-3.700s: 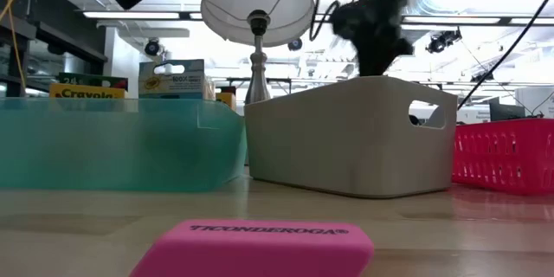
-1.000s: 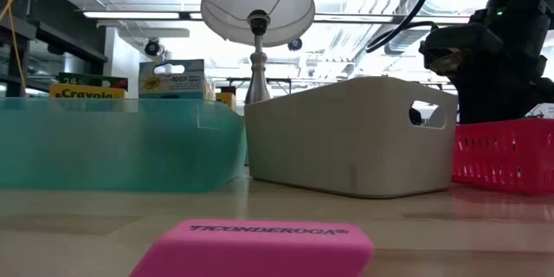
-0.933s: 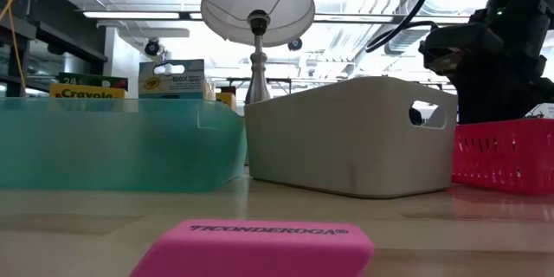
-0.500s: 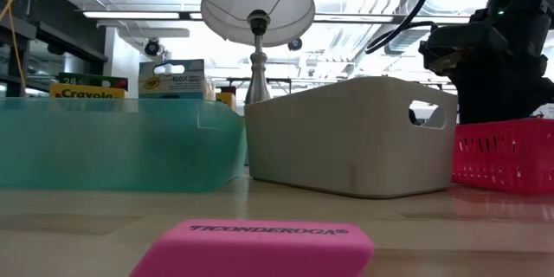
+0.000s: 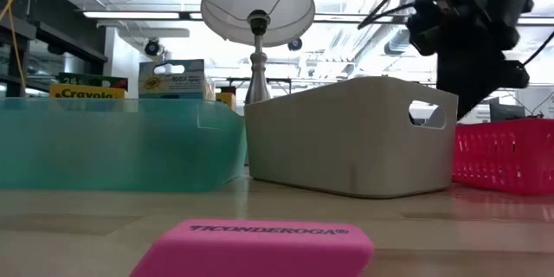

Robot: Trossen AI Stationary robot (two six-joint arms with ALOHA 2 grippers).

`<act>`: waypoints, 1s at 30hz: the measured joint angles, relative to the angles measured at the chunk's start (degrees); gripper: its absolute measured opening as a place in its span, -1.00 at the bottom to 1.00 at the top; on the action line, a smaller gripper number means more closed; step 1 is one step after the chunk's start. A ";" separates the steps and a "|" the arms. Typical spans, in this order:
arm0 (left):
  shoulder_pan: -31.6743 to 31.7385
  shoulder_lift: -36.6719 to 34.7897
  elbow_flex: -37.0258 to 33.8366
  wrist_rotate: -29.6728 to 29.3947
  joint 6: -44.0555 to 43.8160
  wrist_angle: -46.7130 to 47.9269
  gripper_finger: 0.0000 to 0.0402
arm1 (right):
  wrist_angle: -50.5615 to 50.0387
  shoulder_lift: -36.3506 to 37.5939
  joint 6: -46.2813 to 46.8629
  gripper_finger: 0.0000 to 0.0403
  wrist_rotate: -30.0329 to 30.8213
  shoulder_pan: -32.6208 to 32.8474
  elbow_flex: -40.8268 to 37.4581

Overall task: Pick & Place School Supplies
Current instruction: Put the pink eraser into the red bin

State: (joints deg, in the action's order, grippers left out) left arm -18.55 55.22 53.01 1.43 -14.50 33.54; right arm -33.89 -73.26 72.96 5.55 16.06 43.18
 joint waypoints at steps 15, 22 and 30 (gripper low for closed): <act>0.00 0.00 0.00 -0.10 -0.13 -0.28 -0.22 | 9.97 5.51 -24.72 -0.23 -1.38 -14.80 0.00; -0.01 0.02 0.00 -0.22 0.76 -0.34 -0.22 | 13.32 -0.50 -41.02 -0.23 -4.43 -24.57 -0.04; 0.00 0.02 0.00 -0.24 3.05 -0.39 -0.22 | 23.49 -11.10 -50.60 -0.23 -11.80 -33.12 -0.04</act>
State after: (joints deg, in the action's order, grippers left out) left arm -18.55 55.24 53.01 1.19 -11.45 33.15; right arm -10.40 -84.35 22.36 -6.26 -17.06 43.13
